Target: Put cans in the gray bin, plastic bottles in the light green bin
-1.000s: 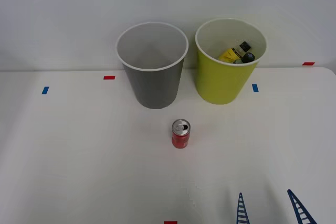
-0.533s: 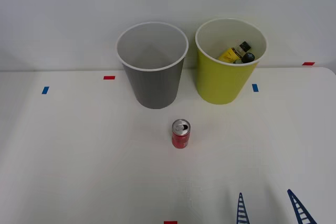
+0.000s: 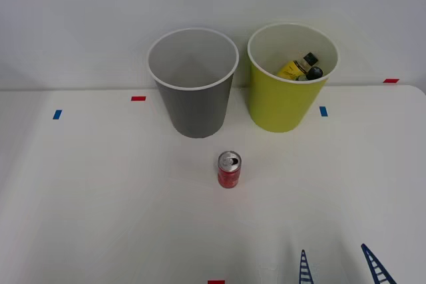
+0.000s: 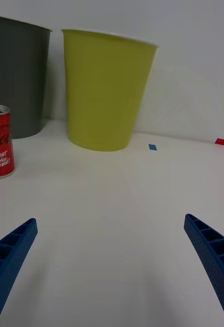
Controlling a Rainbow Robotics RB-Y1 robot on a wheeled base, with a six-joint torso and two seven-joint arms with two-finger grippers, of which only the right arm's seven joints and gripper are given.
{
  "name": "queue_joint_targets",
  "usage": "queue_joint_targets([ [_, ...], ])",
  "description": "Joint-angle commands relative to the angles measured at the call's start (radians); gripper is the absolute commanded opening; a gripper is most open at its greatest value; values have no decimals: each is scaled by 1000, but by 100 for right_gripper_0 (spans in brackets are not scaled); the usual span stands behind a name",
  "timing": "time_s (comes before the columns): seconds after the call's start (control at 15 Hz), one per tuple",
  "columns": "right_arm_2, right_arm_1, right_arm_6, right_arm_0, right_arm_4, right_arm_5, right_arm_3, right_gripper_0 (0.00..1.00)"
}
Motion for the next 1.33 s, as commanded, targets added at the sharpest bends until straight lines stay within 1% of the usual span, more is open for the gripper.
queue_joint_targets([
  [0.07, 67, -85, 6, -2, 0, -140, 5, 100],
  [0.27, 104, -143, 18, -30, -8, -166, 5, 100],
  [0.4, 121, -188, 32, -73, -17, -117, 5, 100],
  [0.47, 142, -208, 40, -94, -34, -109, 5, 100],
  [0.67, 224, -266, 69, -152, -141, -95, 5, 100],
  [0.87, 284, -312, 93, -244, -246, -64, 5, 100],
  [1.13, 330, -315, 123, -343, -330, -41, 5, 100],
  [1.33, 340, -304, 130, -442, -373, 66, 5, 100],
])
